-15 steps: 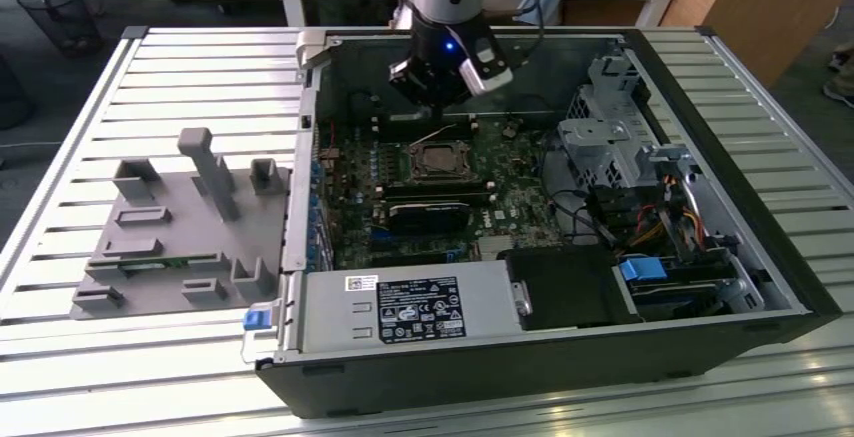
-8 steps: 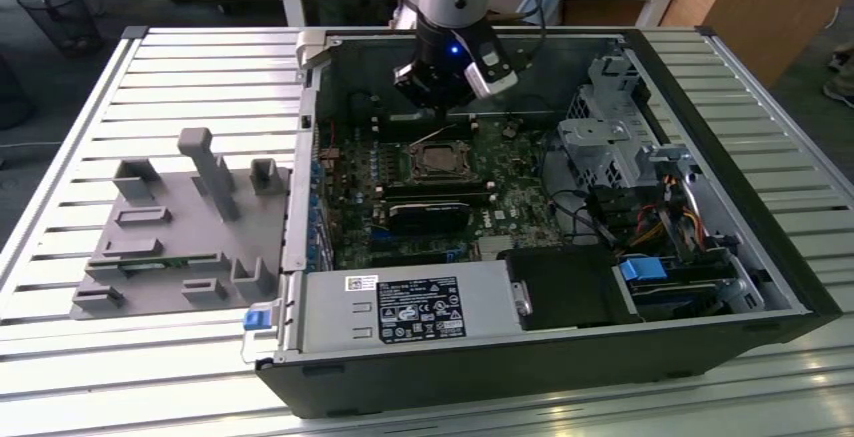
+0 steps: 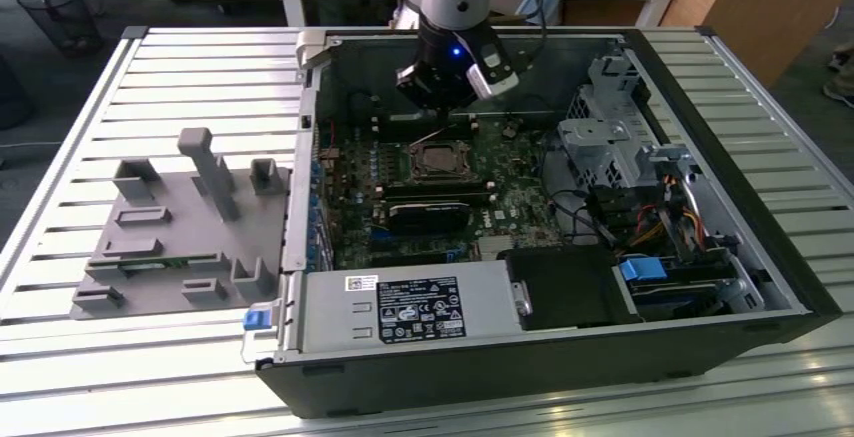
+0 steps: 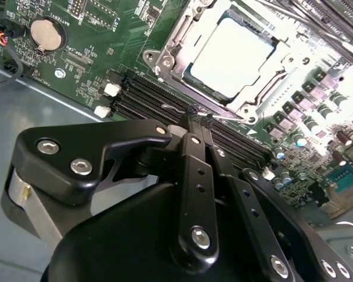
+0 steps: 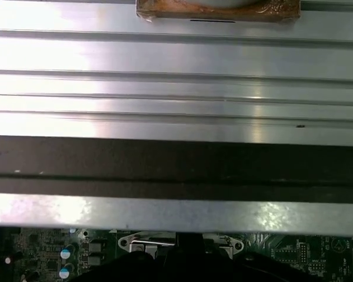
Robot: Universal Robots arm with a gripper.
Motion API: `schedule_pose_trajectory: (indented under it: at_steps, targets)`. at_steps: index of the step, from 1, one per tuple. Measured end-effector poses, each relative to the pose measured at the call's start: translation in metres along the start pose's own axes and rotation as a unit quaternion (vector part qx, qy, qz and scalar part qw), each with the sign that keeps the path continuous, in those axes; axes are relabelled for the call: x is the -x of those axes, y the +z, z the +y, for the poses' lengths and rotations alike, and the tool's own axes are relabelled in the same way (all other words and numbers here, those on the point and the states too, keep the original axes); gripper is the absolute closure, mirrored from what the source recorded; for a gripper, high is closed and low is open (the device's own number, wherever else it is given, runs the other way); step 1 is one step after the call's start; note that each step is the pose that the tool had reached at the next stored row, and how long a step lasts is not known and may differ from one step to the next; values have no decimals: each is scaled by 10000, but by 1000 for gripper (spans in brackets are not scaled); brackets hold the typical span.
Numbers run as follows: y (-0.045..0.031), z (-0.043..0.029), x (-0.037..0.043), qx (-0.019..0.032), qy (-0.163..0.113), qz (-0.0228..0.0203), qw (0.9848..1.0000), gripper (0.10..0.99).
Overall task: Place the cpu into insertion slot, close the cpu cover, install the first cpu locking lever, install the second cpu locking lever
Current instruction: 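Install the first cpu locking lever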
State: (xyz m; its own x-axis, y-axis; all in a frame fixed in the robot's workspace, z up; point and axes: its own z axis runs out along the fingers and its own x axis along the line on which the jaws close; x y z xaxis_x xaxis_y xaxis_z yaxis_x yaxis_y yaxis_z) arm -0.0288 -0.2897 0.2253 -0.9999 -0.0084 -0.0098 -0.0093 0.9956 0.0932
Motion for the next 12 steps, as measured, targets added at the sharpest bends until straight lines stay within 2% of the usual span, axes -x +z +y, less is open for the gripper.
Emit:
schedule_pose_trajectory:
  at_steps: [12]
  targets:
    - [65,8,82,0,-5,0,10000,965]
